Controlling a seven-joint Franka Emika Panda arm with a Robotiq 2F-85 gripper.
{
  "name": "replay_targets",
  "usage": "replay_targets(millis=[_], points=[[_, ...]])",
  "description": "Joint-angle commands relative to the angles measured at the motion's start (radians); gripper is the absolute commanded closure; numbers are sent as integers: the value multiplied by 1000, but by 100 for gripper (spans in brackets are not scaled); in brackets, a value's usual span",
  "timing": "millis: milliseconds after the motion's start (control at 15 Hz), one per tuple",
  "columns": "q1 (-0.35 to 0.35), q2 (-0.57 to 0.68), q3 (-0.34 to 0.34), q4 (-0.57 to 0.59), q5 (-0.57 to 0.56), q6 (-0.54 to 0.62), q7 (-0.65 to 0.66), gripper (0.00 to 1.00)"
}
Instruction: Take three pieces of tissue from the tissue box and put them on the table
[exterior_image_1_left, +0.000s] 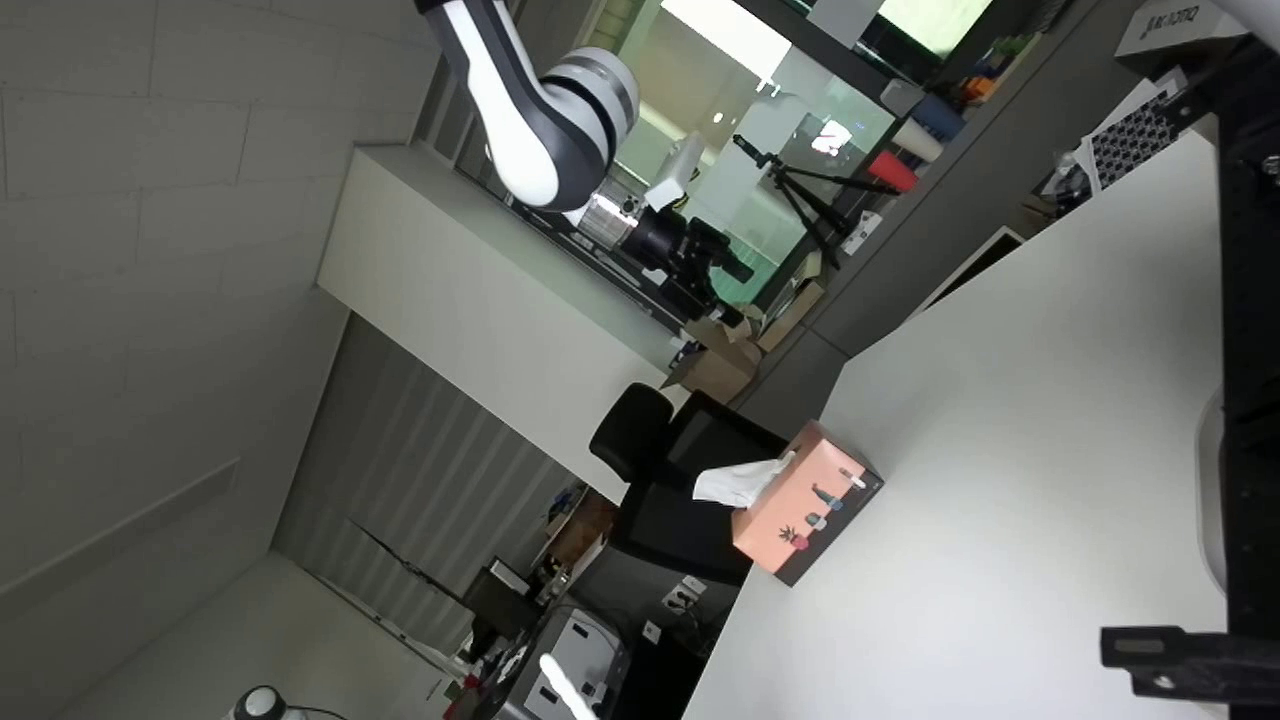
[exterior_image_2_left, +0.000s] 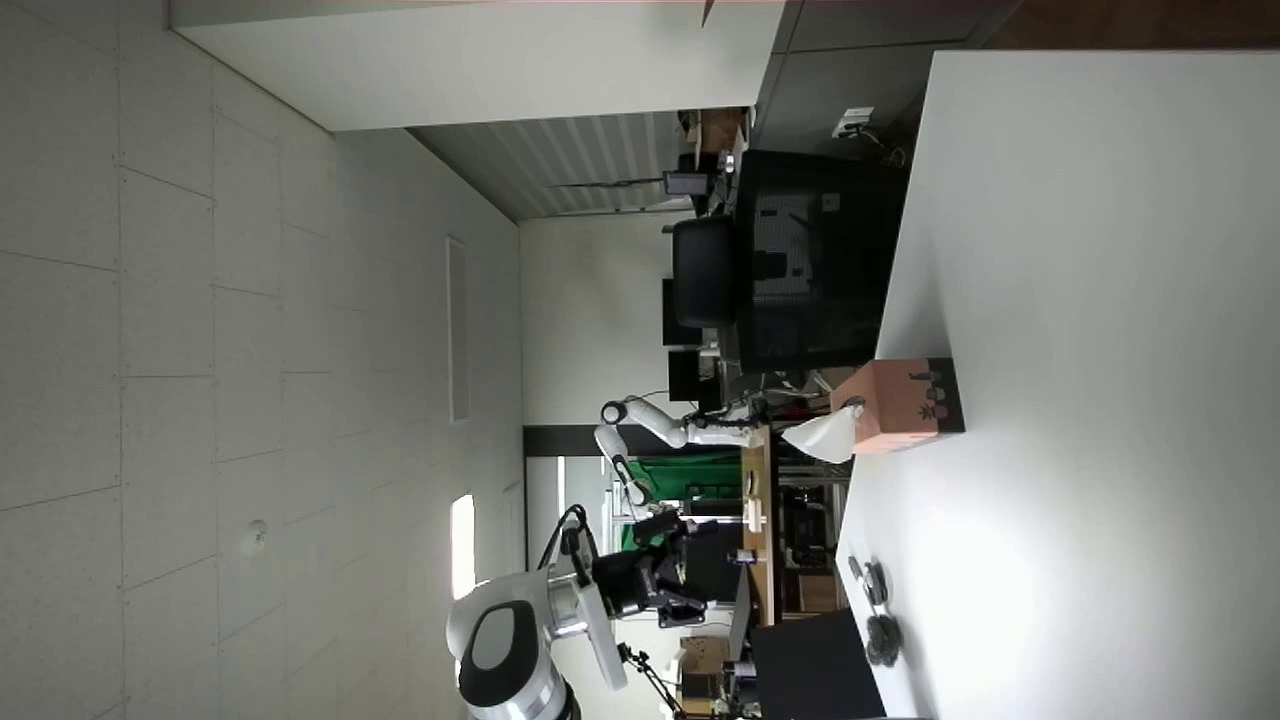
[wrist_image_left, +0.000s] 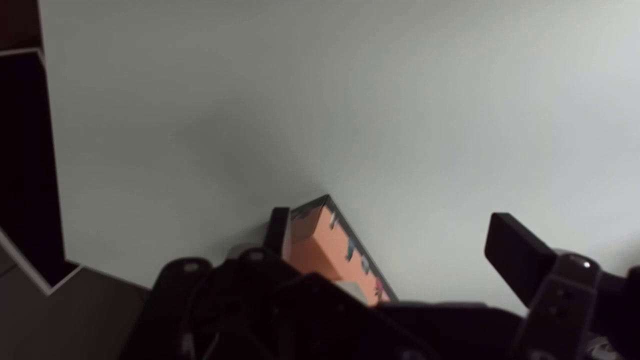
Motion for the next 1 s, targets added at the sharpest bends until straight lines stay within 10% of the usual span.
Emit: replay_targets(millis=[0, 400, 933], points=[[-57, 128, -31, 116, -133, 160, -6, 0], [-92, 383, -62, 374, -20, 285, -195, 0], [-196, 643, 148, 639, 280, 294, -358, 0]])
